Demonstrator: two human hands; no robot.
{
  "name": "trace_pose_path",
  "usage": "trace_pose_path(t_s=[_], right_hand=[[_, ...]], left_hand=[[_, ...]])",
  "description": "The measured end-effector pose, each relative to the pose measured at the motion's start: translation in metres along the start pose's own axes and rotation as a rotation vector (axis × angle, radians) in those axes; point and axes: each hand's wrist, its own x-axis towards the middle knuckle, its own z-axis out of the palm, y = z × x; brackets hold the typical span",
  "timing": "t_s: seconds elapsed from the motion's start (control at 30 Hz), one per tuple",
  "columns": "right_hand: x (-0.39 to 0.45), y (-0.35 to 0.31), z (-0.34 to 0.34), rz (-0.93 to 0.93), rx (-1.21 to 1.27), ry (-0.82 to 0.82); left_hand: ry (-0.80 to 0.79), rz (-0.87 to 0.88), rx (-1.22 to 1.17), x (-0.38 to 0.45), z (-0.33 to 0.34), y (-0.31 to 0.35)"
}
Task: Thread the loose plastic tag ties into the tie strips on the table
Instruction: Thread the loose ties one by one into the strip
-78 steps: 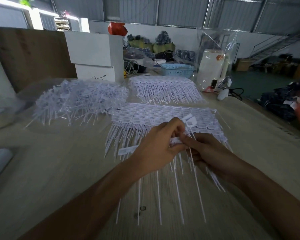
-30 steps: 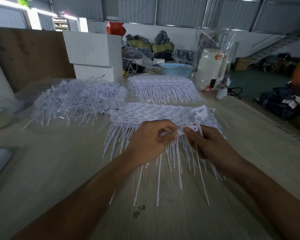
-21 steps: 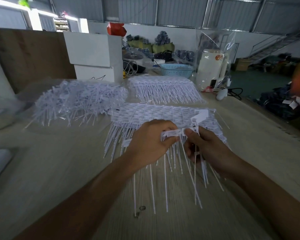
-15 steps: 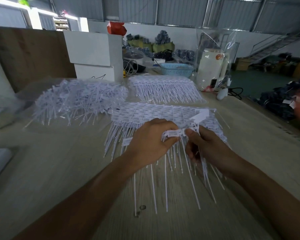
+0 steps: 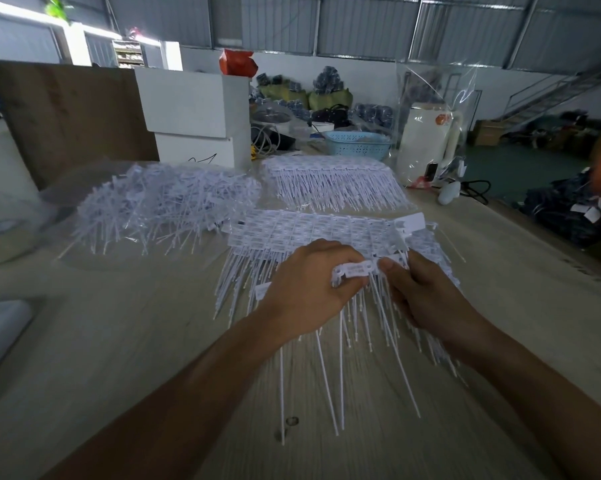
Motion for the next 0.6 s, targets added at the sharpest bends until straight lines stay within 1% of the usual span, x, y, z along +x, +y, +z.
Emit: trace_pose_path(t_s=[0.27, 0.3, 0.33, 0.37, 0.43, 0.47, 0.5, 0.6], right_hand=[[0.0, 0.005, 0.005, -0.041, -0.075, 0.062], [0.002, 0.006, 0.005, -0.011, -0.11, 0.091], [0.004, 0.007, 0.001, 0.047, -0.126, 0.155], [0.006, 0.008, -0.005, 0.116, -0.1, 0.233], [0.008, 0.009, -0.024, 0.215, 0.047, 0.351], [0.007, 0.01, -0.032, 0.241, 0.115, 0.355], [0.005, 0.01, -0.036, 0.26, 0.166, 0.313], [0.001, 0.007, -0.025, 0.299, 0.26, 0.088]], left_hand=[[0.02, -0.014, -0.025, 0.001, 0.0, 0.001], [0.016, -0.007, -0.033, 0.0, 0.0, 0.001], [0.003, 0.008, -0.042, 0.0, 0.0, 0.001], [-0.017, 0.026, -0.049, -0.002, 0.001, 0.001], [-0.045, 0.05, -0.056, -0.004, 0.003, 0.003], [-0.044, 0.051, -0.06, -0.004, 0.005, 0.003], [-0.037, 0.048, -0.064, -0.004, 0.006, 0.003], [-0.025, 0.03, -0.08, -0.004, 0.006, 0.002]])
